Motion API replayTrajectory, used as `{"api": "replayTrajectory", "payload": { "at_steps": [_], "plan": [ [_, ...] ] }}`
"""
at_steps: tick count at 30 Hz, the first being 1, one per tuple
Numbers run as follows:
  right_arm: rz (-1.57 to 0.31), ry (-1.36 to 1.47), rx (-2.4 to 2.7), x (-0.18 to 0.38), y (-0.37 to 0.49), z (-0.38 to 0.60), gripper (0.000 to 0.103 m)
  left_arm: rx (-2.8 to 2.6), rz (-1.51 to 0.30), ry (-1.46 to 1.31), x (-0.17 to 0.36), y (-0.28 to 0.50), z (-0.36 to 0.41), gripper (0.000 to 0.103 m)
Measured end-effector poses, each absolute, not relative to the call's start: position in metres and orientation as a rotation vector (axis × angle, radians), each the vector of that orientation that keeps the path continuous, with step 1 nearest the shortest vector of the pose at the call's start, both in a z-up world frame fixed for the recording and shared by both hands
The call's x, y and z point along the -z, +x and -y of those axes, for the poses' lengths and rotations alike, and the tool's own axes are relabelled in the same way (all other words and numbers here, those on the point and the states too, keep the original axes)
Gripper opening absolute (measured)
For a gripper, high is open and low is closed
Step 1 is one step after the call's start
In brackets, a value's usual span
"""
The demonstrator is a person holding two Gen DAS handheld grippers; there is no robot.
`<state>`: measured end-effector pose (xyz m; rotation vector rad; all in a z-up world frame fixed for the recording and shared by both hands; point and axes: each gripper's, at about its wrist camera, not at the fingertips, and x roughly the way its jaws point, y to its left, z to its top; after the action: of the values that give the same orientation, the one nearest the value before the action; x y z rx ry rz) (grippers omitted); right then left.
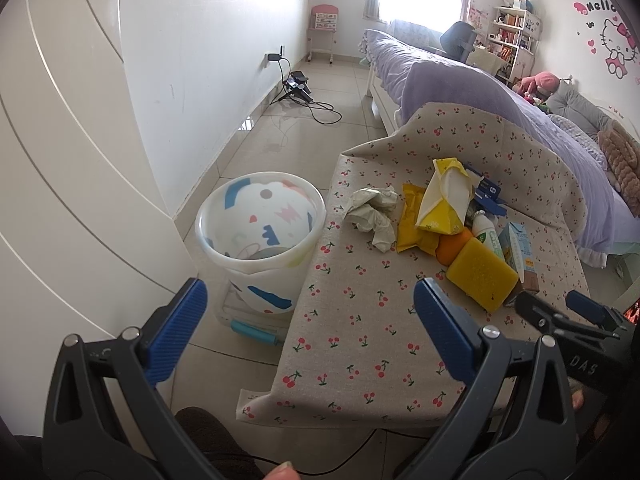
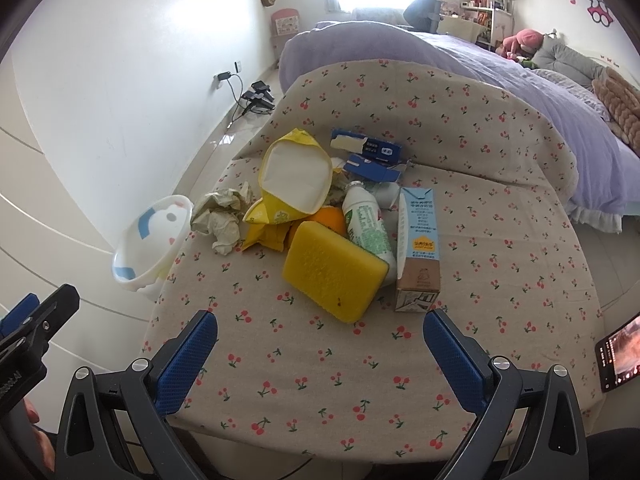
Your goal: Collect trash
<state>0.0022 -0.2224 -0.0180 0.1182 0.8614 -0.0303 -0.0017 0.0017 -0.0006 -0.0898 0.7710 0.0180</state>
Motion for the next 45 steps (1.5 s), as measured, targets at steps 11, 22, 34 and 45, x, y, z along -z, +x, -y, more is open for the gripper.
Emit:
{"api": "replayTrajectory", "payload": {
  "at_steps": [11, 22, 34, 45],
  "plan": [
    [-0.853, 0.157, 0.073, -0.017, 0.018, 0.265, 0.103, 0.035, -0.746, -0.071, -0.014, 0.017, 0.001, 0.103],
    [-0.979, 0.178, 0.028, -0.016, 0.068, 0.301, 0.103, 0.097, -0.796, -0.055, -0.02, 0.053, 0.002, 0.103],
    [-1.185, 0.24, 0.059, 0.052, 0.124, 0.33, 0.078, 0.213, -0.903, -0.016, -0.003, 0.079, 0.024, 0.103],
    [-1.208, 0.387, -0.005, 0.073, 0.123, 0.351, 0.038, 0.248, -1.053, -0.053, 0.031, 0.092, 0.061, 0.103]
  ]
}}
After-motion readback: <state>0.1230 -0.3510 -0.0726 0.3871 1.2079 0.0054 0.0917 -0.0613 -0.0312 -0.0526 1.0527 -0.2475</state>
